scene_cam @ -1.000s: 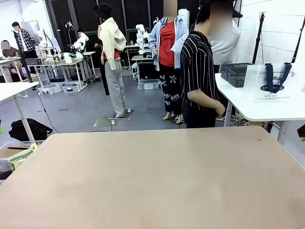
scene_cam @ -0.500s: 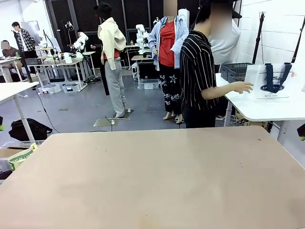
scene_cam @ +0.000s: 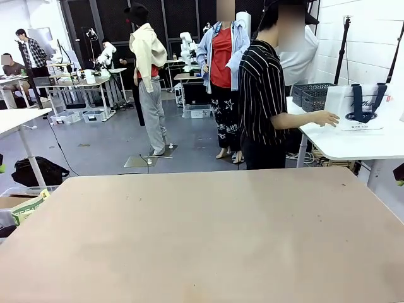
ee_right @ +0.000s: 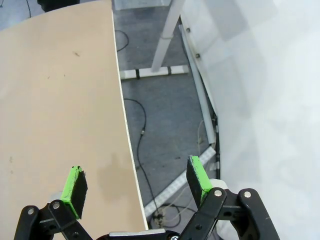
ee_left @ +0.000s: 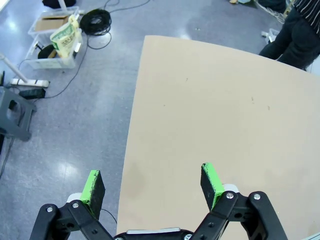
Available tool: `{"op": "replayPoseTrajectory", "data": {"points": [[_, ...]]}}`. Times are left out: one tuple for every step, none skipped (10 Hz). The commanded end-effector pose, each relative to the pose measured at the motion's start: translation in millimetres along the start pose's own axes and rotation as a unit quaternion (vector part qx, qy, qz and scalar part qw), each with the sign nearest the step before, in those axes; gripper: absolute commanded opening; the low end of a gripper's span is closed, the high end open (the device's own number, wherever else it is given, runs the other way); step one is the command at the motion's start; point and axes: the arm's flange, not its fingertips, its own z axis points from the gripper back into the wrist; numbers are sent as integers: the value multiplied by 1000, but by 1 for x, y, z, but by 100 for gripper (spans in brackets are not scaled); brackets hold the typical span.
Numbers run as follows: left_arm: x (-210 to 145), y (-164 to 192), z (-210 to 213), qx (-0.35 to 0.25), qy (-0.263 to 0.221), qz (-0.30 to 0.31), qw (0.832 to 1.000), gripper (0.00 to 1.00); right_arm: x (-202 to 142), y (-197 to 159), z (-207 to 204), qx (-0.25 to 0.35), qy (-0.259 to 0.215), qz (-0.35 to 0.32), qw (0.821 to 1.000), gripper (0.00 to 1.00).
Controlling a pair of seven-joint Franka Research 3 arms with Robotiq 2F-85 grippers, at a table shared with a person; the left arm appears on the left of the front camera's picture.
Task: Transfer purchased items from the store into the shopping bag.
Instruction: Open the Reusable shopping bag in the center of the table.
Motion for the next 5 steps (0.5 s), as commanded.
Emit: {"op": "replayPoseTrajectory", "data": {"points": [[-1, 1, 1, 6, 2, 1, 1000, 100, 0, -1, 2, -3, 2, 3, 1000, 100], [-1, 1, 1, 6, 2, 1, 1000, 100, 0, -1, 2, -3, 2, 3, 1000, 100], [-1, 1, 1, 6, 2, 1, 1000, 100, 0, -1, 2, -3, 2, 3, 1000, 100], [-1, 1, 1, 6, 2, 1, 1000, 100, 0, -1, 2, -3, 2, 3, 1000, 100], [-1, 1, 1, 6, 2, 1, 1000, 100, 0, -1, 2, -3, 2, 3, 1000, 100]]}}
